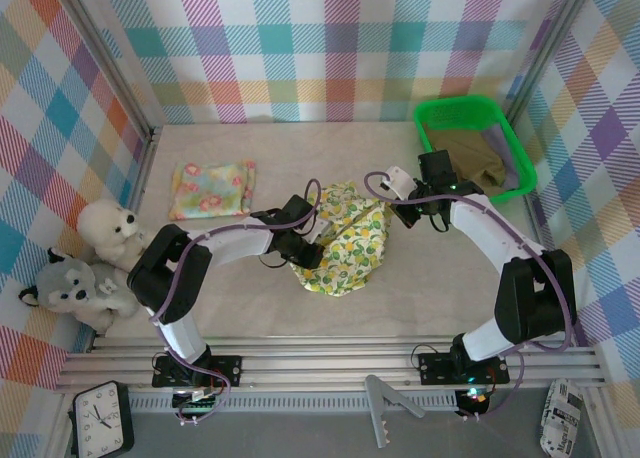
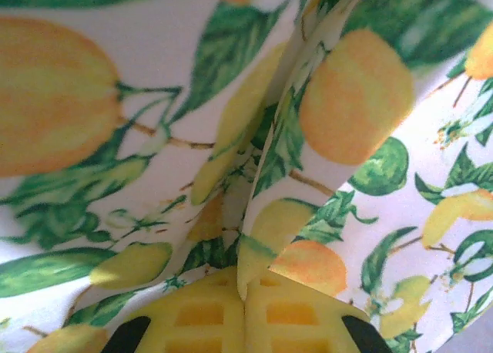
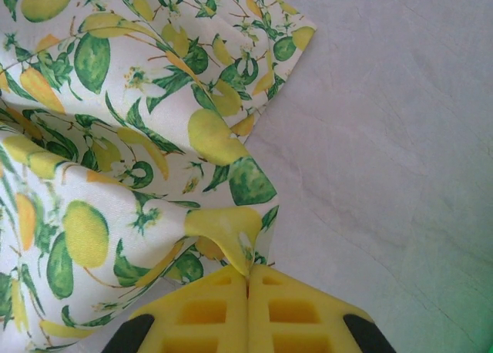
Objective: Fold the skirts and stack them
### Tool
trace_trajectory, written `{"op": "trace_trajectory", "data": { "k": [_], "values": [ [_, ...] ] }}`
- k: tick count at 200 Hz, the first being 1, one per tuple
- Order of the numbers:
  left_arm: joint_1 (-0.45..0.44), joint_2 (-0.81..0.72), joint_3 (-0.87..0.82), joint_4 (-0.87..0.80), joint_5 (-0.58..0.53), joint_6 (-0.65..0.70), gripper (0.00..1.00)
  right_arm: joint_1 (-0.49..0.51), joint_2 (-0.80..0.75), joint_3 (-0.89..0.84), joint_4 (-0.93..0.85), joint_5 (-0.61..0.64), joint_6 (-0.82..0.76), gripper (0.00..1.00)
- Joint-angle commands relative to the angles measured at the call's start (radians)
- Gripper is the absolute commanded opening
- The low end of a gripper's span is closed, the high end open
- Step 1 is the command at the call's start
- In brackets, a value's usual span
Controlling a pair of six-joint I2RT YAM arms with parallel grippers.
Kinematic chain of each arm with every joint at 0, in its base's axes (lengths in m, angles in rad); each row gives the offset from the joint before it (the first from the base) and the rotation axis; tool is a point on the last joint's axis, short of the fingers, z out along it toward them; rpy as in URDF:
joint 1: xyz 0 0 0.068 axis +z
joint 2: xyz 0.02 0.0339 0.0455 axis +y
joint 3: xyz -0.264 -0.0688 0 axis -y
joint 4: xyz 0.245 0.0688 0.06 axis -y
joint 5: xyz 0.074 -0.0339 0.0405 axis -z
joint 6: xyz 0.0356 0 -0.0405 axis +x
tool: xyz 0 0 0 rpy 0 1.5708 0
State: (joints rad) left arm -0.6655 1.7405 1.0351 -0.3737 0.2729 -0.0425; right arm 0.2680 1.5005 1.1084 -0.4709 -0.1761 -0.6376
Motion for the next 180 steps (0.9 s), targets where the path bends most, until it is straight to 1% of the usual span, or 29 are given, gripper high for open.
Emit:
{"op": "trace_trajectory", "data": {
  "k": [1,9,27,45,55,72,90,101,109,129,140,161,170,180],
  "values": [
    [0.004,-0.091,-0.022,-0.016,-0.097,-0.034,0.0,-0.006,-0.067,0.027,0.016,-0.026,0.027,0.0],
    [0.013,-0.129,-0.034,-0.019,-0.122,-0.049,0.0,-0.006,-0.087,0.03,0.018,-0.026,0.039,0.0],
    [0.023,-0.222,-0.04,-0.031,-0.218,-0.079,0.0,-0.007,-0.139,0.043,0.02,-0.034,0.066,0.0],
    [0.025,-0.299,0.017,-0.087,-0.345,-0.099,0.0,-0.006,-0.18,0.081,0.009,-0.033,0.124,0.0],
    [0.026,-0.331,0.07,-0.121,-0.417,-0.102,0.0,-0.006,-0.194,0.126,-0.015,-0.037,0.172,0.0],
    [0.025,-0.369,0.183,-0.151,-0.583,-0.09,0.0,-0.004,-0.204,0.223,-0.057,-0.062,0.239,0.0],
    [0.027,-0.372,0.328,-0.153,-0.771,-0.021,0.0,-0.004,-0.205,0.335,-0.08,-0.085,0.283,0.0],
    [0.039,-0.356,0.429,-0.146,-0.842,0.032,0.0,-0.004,-0.2,0.408,-0.084,-0.079,0.304,0.0],
    [0.057,-0.343,0.497,-0.141,-0.854,0.064,0.0,-0.005,-0.193,0.461,-0.09,-0.076,0.312,0.0],
    [0.097,-0.315,0.635,-0.113,-0.809,0.131,0.0,-0.004,-0.164,0.578,-0.137,-0.114,0.299,0.0],
    [0.104,-0.289,0.704,-0.118,-0.794,0.168,0.0,-0.004,-0.148,0.619,-0.154,-0.106,0.282,0.0],
    [0.114,-0.245,0.813,-0.152,-0.76,0.196,0.0,-0.004,-0.151,0.597,-0.076,-0.001,0.291,0.0],
    [0.12,-0.237,0.836,-0.162,-0.737,0.197,0.0,-0.004,-0.156,0.581,-0.061,-0.011,0.285,0.0],
    [0.125,-0.231,0.859,-0.172,-0.715,0.197,0.0,-0.003,-0.153,0.595,-0.093,-0.039,0.281,0.0]
  ]
}}
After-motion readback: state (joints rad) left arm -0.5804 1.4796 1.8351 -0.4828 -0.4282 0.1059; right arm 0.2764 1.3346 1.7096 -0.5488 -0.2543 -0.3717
